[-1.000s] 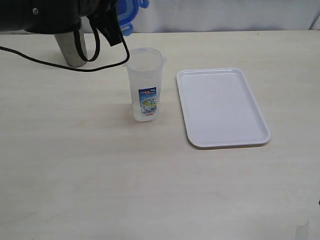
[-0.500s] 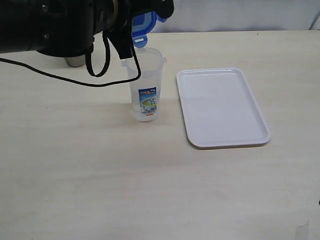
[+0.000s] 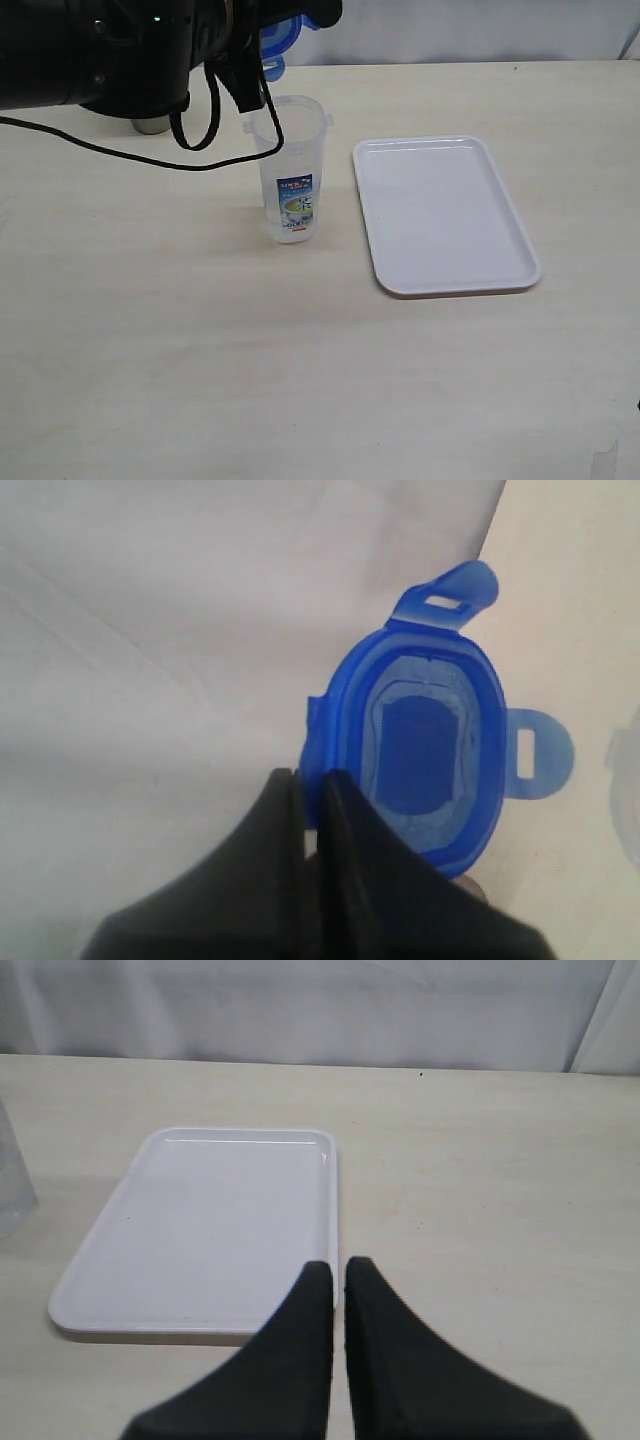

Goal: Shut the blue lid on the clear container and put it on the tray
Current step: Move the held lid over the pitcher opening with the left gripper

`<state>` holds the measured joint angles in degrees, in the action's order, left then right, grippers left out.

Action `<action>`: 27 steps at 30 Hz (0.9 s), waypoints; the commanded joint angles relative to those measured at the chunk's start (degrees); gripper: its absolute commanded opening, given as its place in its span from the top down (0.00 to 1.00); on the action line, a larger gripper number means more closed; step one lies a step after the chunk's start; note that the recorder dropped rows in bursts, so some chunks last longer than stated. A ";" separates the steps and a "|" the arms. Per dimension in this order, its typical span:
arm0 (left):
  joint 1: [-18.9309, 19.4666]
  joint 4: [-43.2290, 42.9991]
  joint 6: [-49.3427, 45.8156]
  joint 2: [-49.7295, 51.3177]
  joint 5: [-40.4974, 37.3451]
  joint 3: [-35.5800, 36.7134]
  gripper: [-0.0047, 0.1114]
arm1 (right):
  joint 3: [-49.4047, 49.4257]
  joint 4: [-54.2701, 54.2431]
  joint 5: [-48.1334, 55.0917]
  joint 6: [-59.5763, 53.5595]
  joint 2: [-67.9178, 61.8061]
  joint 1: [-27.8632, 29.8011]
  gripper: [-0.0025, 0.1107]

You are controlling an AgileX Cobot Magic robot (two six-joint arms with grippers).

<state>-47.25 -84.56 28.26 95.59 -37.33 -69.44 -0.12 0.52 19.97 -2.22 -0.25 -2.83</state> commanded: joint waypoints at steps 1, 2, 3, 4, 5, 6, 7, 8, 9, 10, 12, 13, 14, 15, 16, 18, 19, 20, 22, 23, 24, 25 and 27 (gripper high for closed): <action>-0.06 2.92 0.76 0.02 3.98 0.07 0.96 | 0.12 0.16 -0.16 0.11 0.25 0.25 0.94; -0.06 3.12 0.76 0.02 4.74 0.07 0.96 | 0.12 0.16 -0.16 0.11 0.25 0.25 0.94; -0.06 3.12 0.76 0.02 5.39 0.07 0.96 | 0.12 0.16 -0.16 0.11 0.25 0.25 0.94; -0.06 3.12 0.76 0.02 6.03 0.07 0.96 | 0.12 0.16 -0.16 0.11 0.25 0.25 0.94; -0.06 3.20 0.76 0.02 6.53 0.07 0.96 | 0.12 0.16 -0.16 0.11 0.25 0.25 0.94; -0.06 3.36 0.76 0.02 6.77 0.07 0.96 | 0.12 0.16 -0.16 0.11 0.25 0.25 0.94; -0.06 3.91 0.76 0.02 6.88 0.07 0.96 | 0.12 0.16 -0.16 0.11 0.25 0.25 0.94; -0.06 4.23 0.76 0.02 7.01 0.07 0.96 | 0.12 0.16 -0.16 0.11 0.25 0.25 0.94; -0.06 4.28 0.76 0.02 7.01 0.07 0.96 | 0.12 0.16 -0.16 0.11 0.25 0.25 0.94; -0.06 4.37 0.76 0.02 7.01 0.07 0.96 | 0.12 0.16 -0.16 0.11 0.25 0.25 0.94; -0.06 4.41 0.76 0.02 7.01 0.07 0.96 | 0.12 0.16 -0.16 0.11 0.25 0.25 0.94; -0.06 4.29 0.76 0.02 7.01 0.07 0.96 | 0.12 0.16 -0.16 0.11 0.25 0.25 0.94; -0.06 4.14 0.76 0.02 6.87 0.07 0.96 | 0.12 0.16 -0.16 0.11 0.25 0.25 0.94; 0.08 3.75 0.76 0.02 6.56 0.07 0.96 | 0.12 0.16 -0.16 0.11 0.25 0.25 0.94; 0.19 2.48 2.24 0.02 6.18 0.07 0.96 | 0.12 0.16 -0.16 0.11 0.25 0.25 0.94; 0.94 0.17 6.18 0.02 5.74 0.07 0.96 | 0.12 0.16 -0.16 0.11 0.25 0.25 0.94; 1.67 -0.44 7.78 0.02 5.61 0.07 0.96 | 0.12 0.16 -0.16 0.11 0.25 0.25 0.94; 2.18 -0.57 8.75 0.02 5.61 0.07 0.96 | 0.12 0.16 -0.16 0.11 0.25 0.25 0.94; 3.45 0.06 9.43 0.02 6.19 0.07 0.96 | 0.12 0.16 -0.16 0.11 0.25 0.25 0.94; 4.01 0.47 9.43 0.02 6.19 0.07 0.96 | 0.12 0.16 -0.16 0.11 0.25 0.25 0.94; 4.46 0.80 9.43 0.02 6.32 0.07 0.96 | 0.12 0.16 -0.16 0.11 0.25 0.25 0.94; 4.74 0.79 9.43 0.02 6.42 0.07 0.96 | 0.12 0.16 -0.16 0.11 0.25 0.25 0.94; 4.73 0.79 9.43 0.02 6.30 0.07 0.96 | 0.12 0.16 -0.16 0.11 0.25 0.25 0.94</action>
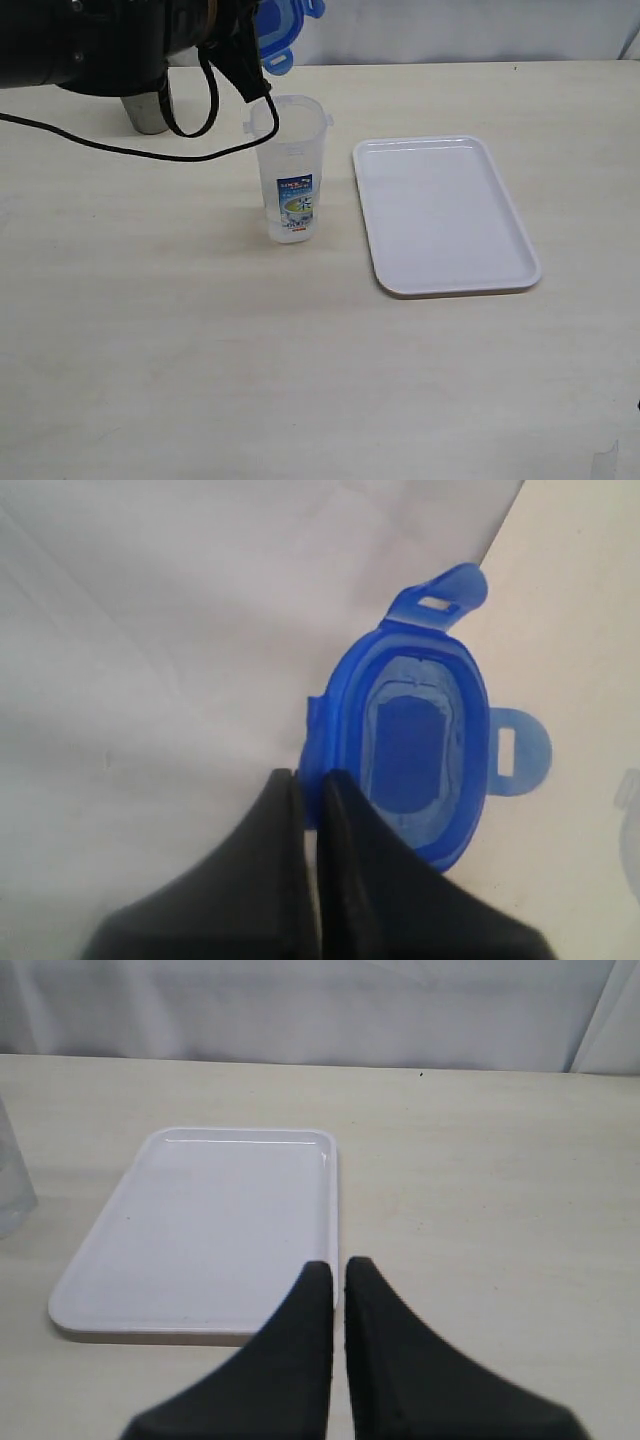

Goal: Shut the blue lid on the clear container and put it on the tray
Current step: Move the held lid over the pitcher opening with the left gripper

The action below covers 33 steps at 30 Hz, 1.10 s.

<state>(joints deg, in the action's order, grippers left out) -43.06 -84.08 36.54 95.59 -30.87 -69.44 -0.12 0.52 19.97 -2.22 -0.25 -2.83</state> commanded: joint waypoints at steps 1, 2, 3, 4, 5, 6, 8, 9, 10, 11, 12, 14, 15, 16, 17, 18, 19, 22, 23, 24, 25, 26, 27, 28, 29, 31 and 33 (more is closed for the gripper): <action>0.53 0.46 1.15 0.02 0.34 0.07 0.96 | 0.12 0.16 -0.16 0.11 0.25 0.25 0.94; 0.42 1.29 1.15 0.02 1.12 0.07 0.96 | 0.12 0.16 -0.16 0.11 0.25 0.25 0.94; 0.42 2.86 0.50 0.02 2.68 0.07 0.96 | 0.12 0.16 -0.16 0.11 0.25 0.25 0.94; 0.42 4.78 -0.36 0.02 4.25 0.07 0.96 | 0.12 0.16 -0.16 0.11 0.25 0.25 0.94; 0.42 6.75 -1.34 0.02 5.26 0.07 0.96 | 0.12 0.16 -0.16 0.11 0.25 0.25 0.94; 0.42 8.84 -2.80 0.02 6.36 0.07 0.96 | 0.12 0.16 -0.16 0.11 0.25 0.25 0.94; 0.42 11.17 -5.32 0.02 7.42 0.07 0.96 | 0.12 0.16 -0.16 0.11 0.25 0.25 0.94; 0.42 11.82 -6.25 0.02 7.43 0.07 0.96 | 0.12 0.16 -0.16 0.11 0.25 0.25 0.94; 0.42 12.12 -6.55 0.02 7.03 0.07 0.96 | 0.12 0.16 -0.16 0.11 0.25 0.25 0.94; 0.42 12.25 -6.69 0.02 6.62 0.07 0.96 | 0.12 0.16 -0.16 0.11 0.25 0.25 0.94; 0.42 12.25 -6.69 0.02 6.11 0.07 0.96 | 0.12 0.16 -0.16 0.11 0.25 0.25 0.94; 0.42 12.25 -7.38 0.02 5.49 0.07 0.96 | 0.12 0.16 -0.16 0.11 0.25 0.25 0.94; 0.42 12.35 -7.91 0.02 5.33 0.07 0.96 | 0.12 0.16 -0.16 0.11 0.25 0.25 0.94; 0.42 12.36 -8.27 0.02 5.17 0.07 0.96 | 0.12 0.16 -0.16 0.11 0.25 0.25 0.94; 0.42 12.51 -8.26 0.02 5.07 0.07 0.96 | 0.12 0.16 -0.16 0.11 0.25 0.25 0.94; 0.42 12.67 -8.26 0.02 5.08 0.07 0.96 | 0.12 0.16 -0.16 0.11 0.25 0.25 0.94; 0.42 12.85 -8.62 0.02 5.08 0.07 0.96 | 0.12 0.16 -0.16 0.11 0.25 0.25 0.94; -0.35 13.87 -11.99 0.02 3.96 0.07 0.96 | 0.12 0.16 -0.16 0.11 0.25 0.25 0.94; -0.69 14.51 -13.82 0.02 3.48 0.07 0.96 | 0.12 0.16 -0.16 0.11 0.25 0.25 0.94; -1.18 14.78 -15.54 0.02 3.24 0.07 0.96 | 0.12 0.16 -0.16 0.11 0.25 0.25 0.94; -1.84 14.68 -16.04 0.02 2.63 0.07 0.96 | 0.12 0.16 -0.16 0.11 0.25 0.25 0.94; -2.30 14.43 -16.17 0.02 2.61 0.07 0.96 | 0.12 0.16 -0.16 0.11 0.25 0.25 0.94; -2.72 14.44 -16.27 0.02 2.52 0.07 0.96 | 0.12 0.16 -0.16 0.11 0.25 0.25 0.94; -2.95 14.28 -16.60 0.02 2.52 0.07 0.96 | 0.12 0.16 -0.16 0.11 0.25 0.25 0.94; -3.22 14.28 -16.72 0.02 2.52 0.07 0.96 | 0.12 0.16 -0.16 0.11 0.25 0.25 0.94; -3.29 14.28 -16.83 0.02 2.52 0.07 0.96 | 0.12 0.16 -0.16 0.11 0.25 0.25 0.94; -3.29 14.28 -16.82 0.02 2.39 0.07 0.96 | 0.12 0.16 -0.16 0.11 0.25 0.25 0.94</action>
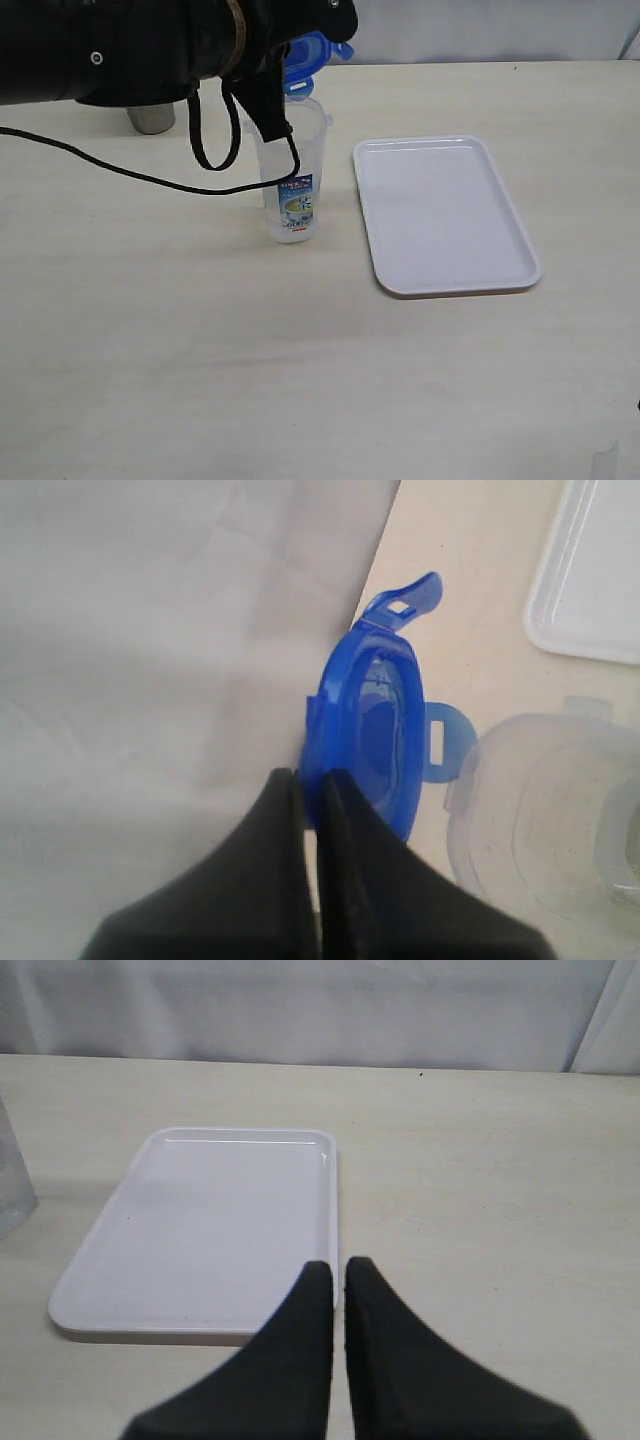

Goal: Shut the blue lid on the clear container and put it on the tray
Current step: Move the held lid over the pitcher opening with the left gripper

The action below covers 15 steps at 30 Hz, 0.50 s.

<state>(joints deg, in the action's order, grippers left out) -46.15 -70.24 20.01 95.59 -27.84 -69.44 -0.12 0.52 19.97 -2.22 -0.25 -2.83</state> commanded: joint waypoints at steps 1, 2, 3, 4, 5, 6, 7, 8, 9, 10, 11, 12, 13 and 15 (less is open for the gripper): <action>-0.20 0.43 -0.29 0.02 -0.75 0.07 0.96 | 0.12 0.16 -0.16 0.11 0.25 0.25 0.94; -0.20 0.43 -0.29 0.02 -0.89 0.07 0.96 | 0.12 0.16 -0.16 0.11 0.25 0.25 0.94; -0.20 0.43 -0.29 0.02 -0.89 0.07 0.96 | 0.12 0.16 -0.16 0.11 0.25 0.25 0.94; -0.20 0.30 -0.29 0.02 -0.87 0.07 0.96 | 0.12 0.16 -0.16 0.11 0.25 0.25 0.94; -0.20 0.05 -0.29 0.02 -0.87 0.07 0.96 | 0.12 0.16 -0.16 0.11 0.25 0.25 0.94; -0.20 0.05 -0.29 0.02 -0.87 0.07 0.96 | 0.12 0.16 -0.16 0.11 0.25 0.25 0.94; -0.20 0.05 -0.29 0.02 -0.87 0.07 0.96 | 0.12 0.16 -0.16 0.11 0.25 0.25 0.94; -0.20 0.05 -0.29 0.02 -0.87 0.07 0.96 | 0.12 0.16 -0.16 0.11 0.25 0.25 0.94; -0.20 0.05 -0.29 0.02 -0.87 0.07 0.96 | 0.12 0.16 -0.16 0.11 0.25 0.25 0.94; -0.20 0.05 -0.29 0.02 -0.87 0.07 0.96 | 0.12 0.16 -0.16 0.11 0.25 0.25 0.94; -0.20 0.05 -0.18 0.02 -1.01 0.07 0.96 | 0.12 0.16 -0.16 0.11 0.25 0.25 0.94; -0.40 0.05 -0.18 0.02 -1.00 0.07 0.96 | 0.12 0.16 -0.16 0.11 0.25 0.25 0.94; -0.59 0.05 -0.18 0.02 -1.26 0.07 0.96 | 0.12 0.16 -0.16 0.11 0.25 0.25 0.94; -0.57 0.29 -0.18 -0.09 -1.92 0.07 0.96 | 0.12 0.16 -0.16 0.11 0.25 0.25 0.94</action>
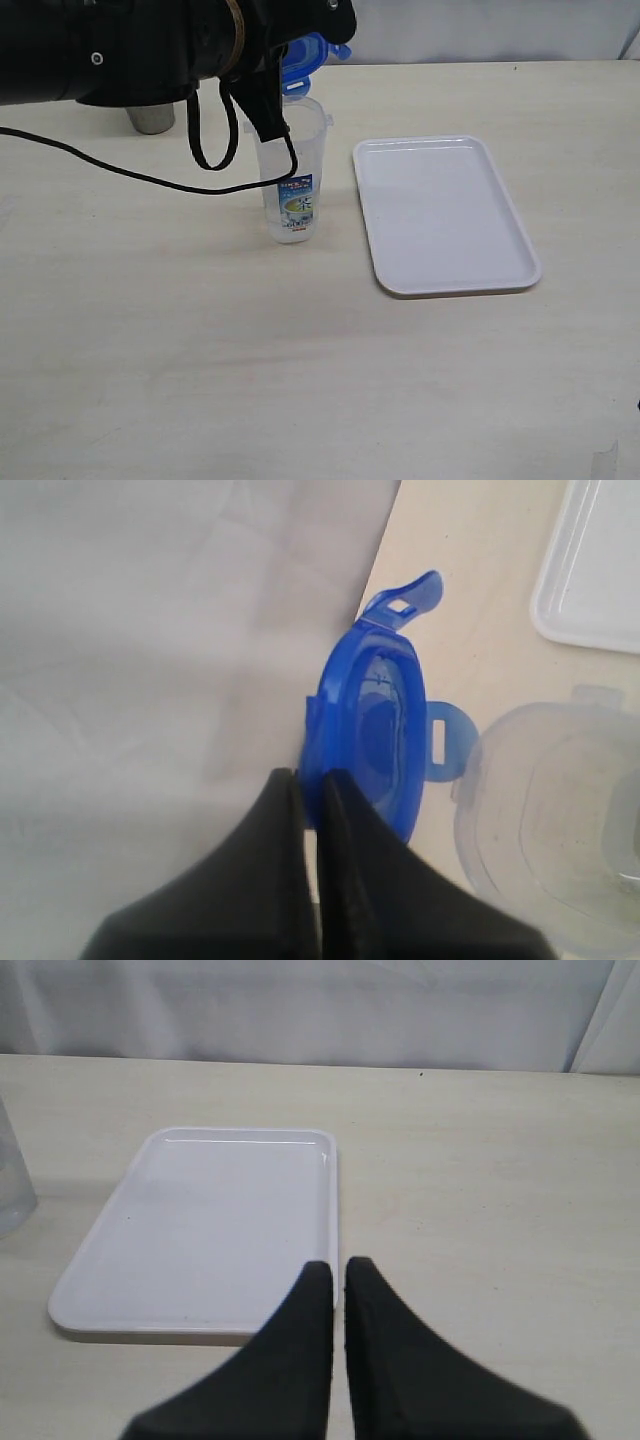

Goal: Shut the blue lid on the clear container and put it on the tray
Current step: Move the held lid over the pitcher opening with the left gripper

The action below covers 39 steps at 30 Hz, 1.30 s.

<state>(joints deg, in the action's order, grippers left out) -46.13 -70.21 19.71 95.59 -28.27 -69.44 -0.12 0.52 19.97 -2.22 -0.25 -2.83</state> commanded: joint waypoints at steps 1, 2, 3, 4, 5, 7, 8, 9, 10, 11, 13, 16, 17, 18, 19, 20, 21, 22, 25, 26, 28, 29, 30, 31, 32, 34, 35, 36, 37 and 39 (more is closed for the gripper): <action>-0.59 0.27 0.11 -0.09 -1.78 0.07 0.96 | 0.12 0.16 -0.16 0.11 0.25 0.25 0.94; -0.59 0.47 0.11 -0.09 -1.79 0.07 0.96 | 0.12 0.16 -0.16 0.11 0.25 0.25 0.94; -0.59 0.45 0.11 -0.09 -1.69 0.07 0.96 | 0.12 0.16 -0.16 0.11 0.25 0.25 0.94; -0.59 0.45 0.23 -0.09 -1.57 0.07 0.96 | 0.12 0.16 -0.16 0.11 0.25 0.25 0.94; -0.59 0.45 0.23 -0.09 -1.57 0.07 0.96 | 0.12 0.16 -0.16 0.11 0.25 0.25 0.94; -0.59 0.45 0.23 -0.09 -1.57 0.07 0.96 | 0.12 0.16 -0.16 0.11 0.25 0.25 0.94; -0.59 0.45 0.23 -0.09 -1.57 0.07 0.96 | 0.12 0.16 -0.16 0.11 0.25 0.25 0.94; -0.59 0.45 0.23 -0.09 -1.68 0.07 0.96 | 0.12 0.16 -0.16 0.11 0.25 0.25 0.94; -0.59 0.10 0.23 -0.09 -1.93 0.07 0.96 | 0.12 0.16 -0.16 0.11 0.25 0.25 0.94; -0.59 -0.86 1.19 -0.09 -2.51 0.07 0.96 | 0.12 0.16 -0.16 0.11 0.25 0.25 0.94; -0.59 -4.21 5.38 -0.09 -3.70 0.07 0.96 | 0.12 0.16 -0.16 0.11 0.25 0.25 0.94; -0.59 -5.87 7.67 -0.09 -4.23 0.07 0.96 | 0.12 0.16 -0.16 0.11 0.25 0.25 0.94; -0.59 -5.87 7.67 -0.09 -4.23 0.07 0.96 | 0.12 0.16 -0.16 0.11 0.25 0.25 0.94; -0.59 -6.00 7.66 -0.09 -4.23 0.07 0.96 | 0.12 0.16 -0.16 0.11 0.25 0.25 0.94; -0.59 -6.12 7.66 -0.09 -4.23 0.07 0.96 | 0.12 0.16 -0.16 0.11 0.25 0.25 0.94; -0.59 -6.23 7.70 -0.09 -4.23 0.07 0.96 | 0.12 0.16 -0.16 0.11 0.25 0.25 0.94; -0.48 -6.55 7.93 -0.09 -4.60 0.07 0.96 | 0.12 0.16 -0.16 0.11 0.25 0.25 0.94; -0.48 -7.56 9.05 -0.09 -5.33 0.07 0.96 | 0.12 0.16 -0.16 0.11 0.25 0.25 0.94; -0.48 -10.90 12.55 -0.09 -7.21 0.07 0.96 | 0.12 0.16 -0.16 0.11 0.25 0.25 0.94; -0.48 -11.64 13.62 -0.09 -8.12 0.07 0.96 | 0.12 0.16 -0.16 0.11 0.25 0.25 0.94; -0.48 -11.77 13.72 -0.09 -7.59 0.07 0.96 | 0.12 0.16 -0.16 0.11 0.25 0.25 0.94; -0.48 -11.62 13.72 -0.09 -7.20 0.07 0.96 | 0.12 0.16 -0.16 0.11 0.25 0.25 0.94; -0.48 -11.62 13.72 -0.09 -6.93 0.07 0.96 | 0.12 0.16 -0.16 0.11 0.25 0.25 0.94; -0.48 -11.62 13.72 -0.09 -6.93 0.07 0.96 | 0.12 0.16 -0.16 0.11 0.25 0.25 0.94; -0.48 -11.62 13.72 -0.09 -7.17 0.07 0.96 | 0.12 0.16 -0.16 0.11 0.25 0.25 0.94; -0.48 -11.39 13.72 -0.09 -7.98 0.07 0.96 | 0.12 0.16 -0.16 0.11 0.25 0.25 0.94; -0.48 -11.39 13.59 -0.09 -8.38 0.16 0.96 | 0.12 0.16 -0.16 0.11 0.25 0.25 0.94; -0.48 -11.84 13.59 -0.09 -8.51 0.68 0.96 | 0.12 0.16 -0.16 0.11 0.25 0.25 0.94; -0.48 -12.57 13.59 -0.09 -8.77 1.28 0.96 | 0.12 0.16 -0.16 0.11 0.25 0.25 0.94; -0.48 -13.36 13.59 -0.09 -8.53 2.51 0.96 | 0.12 0.16 -0.16 0.11 0.25 0.25 0.94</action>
<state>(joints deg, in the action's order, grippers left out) -46.54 -82.24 32.70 95.59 -36.35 -68.45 -0.12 0.52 19.97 -2.22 -0.25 -2.83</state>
